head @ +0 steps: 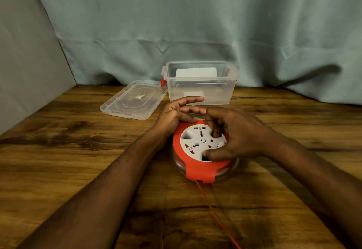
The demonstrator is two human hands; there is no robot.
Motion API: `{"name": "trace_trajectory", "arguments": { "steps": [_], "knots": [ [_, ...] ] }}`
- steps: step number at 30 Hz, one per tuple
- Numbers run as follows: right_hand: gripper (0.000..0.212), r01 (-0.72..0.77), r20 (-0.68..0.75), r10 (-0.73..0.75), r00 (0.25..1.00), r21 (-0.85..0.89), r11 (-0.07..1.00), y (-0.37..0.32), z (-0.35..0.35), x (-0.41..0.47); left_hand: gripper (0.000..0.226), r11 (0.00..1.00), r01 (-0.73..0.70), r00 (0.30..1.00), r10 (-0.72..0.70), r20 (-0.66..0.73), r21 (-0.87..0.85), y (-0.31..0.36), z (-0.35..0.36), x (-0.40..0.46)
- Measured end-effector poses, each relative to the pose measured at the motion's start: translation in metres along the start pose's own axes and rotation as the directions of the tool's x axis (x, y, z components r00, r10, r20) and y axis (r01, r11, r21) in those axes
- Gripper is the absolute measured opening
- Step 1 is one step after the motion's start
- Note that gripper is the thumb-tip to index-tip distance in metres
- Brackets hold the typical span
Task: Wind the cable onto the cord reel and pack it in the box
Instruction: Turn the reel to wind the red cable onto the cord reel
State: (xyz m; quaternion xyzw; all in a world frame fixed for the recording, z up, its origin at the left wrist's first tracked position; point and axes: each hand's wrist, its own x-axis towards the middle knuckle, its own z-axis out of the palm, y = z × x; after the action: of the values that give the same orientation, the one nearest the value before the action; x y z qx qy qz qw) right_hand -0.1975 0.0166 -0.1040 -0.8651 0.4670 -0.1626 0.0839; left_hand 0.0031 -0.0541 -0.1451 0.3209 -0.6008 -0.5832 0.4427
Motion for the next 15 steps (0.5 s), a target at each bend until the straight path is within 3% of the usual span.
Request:
{"name": "trace_trajectory", "arguments": {
  "steps": [11, 15],
  "knots": [
    [0.063, -0.109, -0.186, 0.093, 0.978, -0.077, 0.991, -0.018, 0.023, 0.005, 0.059, 1.000, 0.010, 1.000, -0.010, -0.011, -0.006, -0.002, 0.000, 0.001],
    [0.046, -0.044, -0.202, 0.021, 0.979, -0.109, 0.993, -0.018, 0.022, 0.005, 0.058, 0.999, 0.006, 1.000, -0.006, -0.005, -0.040, 0.000, 0.002, 0.000]
  ]
}}
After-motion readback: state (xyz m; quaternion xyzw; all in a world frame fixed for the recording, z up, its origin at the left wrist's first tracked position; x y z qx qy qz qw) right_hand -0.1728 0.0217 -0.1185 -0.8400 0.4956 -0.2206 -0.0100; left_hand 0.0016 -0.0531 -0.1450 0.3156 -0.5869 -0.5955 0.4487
